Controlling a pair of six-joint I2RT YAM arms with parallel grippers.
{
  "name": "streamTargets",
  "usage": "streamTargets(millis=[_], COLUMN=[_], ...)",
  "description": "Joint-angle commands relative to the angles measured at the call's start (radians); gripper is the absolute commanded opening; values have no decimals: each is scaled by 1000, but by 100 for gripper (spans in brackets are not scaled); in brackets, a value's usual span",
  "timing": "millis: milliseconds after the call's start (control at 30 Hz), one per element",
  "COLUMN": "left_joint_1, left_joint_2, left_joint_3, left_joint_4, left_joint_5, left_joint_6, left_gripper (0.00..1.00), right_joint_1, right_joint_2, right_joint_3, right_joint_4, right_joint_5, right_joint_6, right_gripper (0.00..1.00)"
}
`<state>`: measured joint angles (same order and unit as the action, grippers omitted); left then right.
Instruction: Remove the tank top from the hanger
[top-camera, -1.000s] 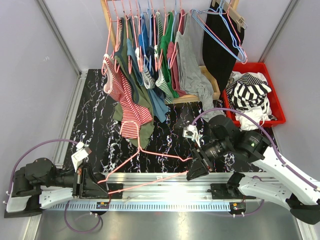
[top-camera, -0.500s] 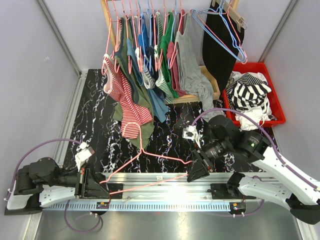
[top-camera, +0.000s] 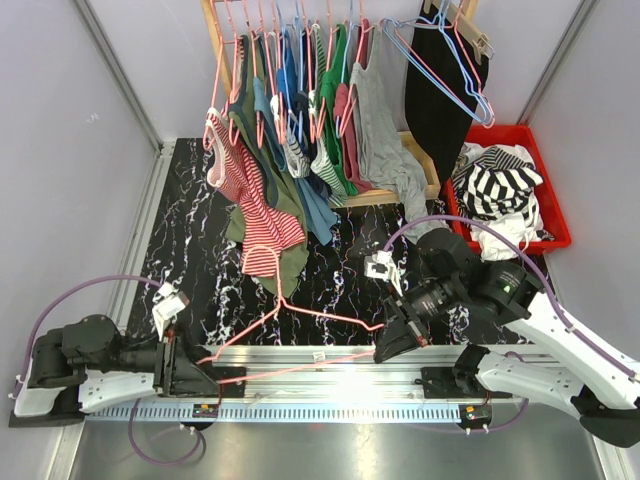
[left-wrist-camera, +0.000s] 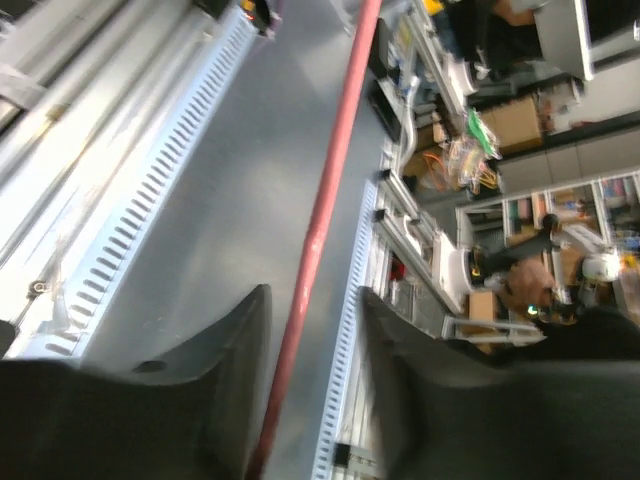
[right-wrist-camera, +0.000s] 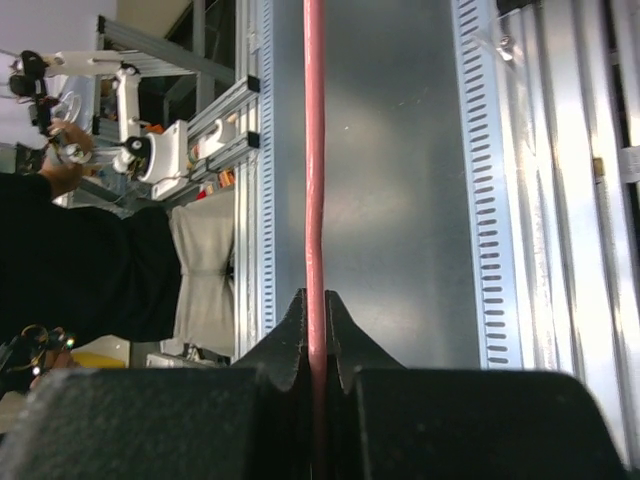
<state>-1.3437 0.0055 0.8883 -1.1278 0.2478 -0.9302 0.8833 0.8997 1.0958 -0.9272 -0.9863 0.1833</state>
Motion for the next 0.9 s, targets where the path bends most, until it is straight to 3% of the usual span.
streamTargets(millis=[0, 100, 267, 400, 500, 633, 867], left_joint_1=[-14, -15, -17, -18, -18, -17, -18], left_joint_2=[-87, -82, -73, -12, 98, 166, 246], left_joint_3=[59, 125, 192, 158, 120, 74, 22], left_joint_4=[-42, -97, -121, -93, -6, 98, 183], left_joint_5=[-166, -309, -473, -486, -446, -406, -389], left_joint_6=[-24, -25, -15, 33, 77, 128, 177], left_gripper=[75, 99, 99, 99, 99, 99, 99], right_joint_1=[9, 9, 11, 9, 9, 9, 8], right_joint_2=[-8, -30, -134, -240, -292, -302, -54], right_joint_3=[56, 62, 91, 160, 216, 265, 285], right_joint_4=[-4, -21, -90, -156, -188, -159, 43], right_joint_5=[173, 323, 644, 1137, 1379, 1546, 1727], right_joint_6=[-13, 7, 79, 168, 202, 196, 72], right_gripper=[0, 0, 0, 0, 0, 0, 0])
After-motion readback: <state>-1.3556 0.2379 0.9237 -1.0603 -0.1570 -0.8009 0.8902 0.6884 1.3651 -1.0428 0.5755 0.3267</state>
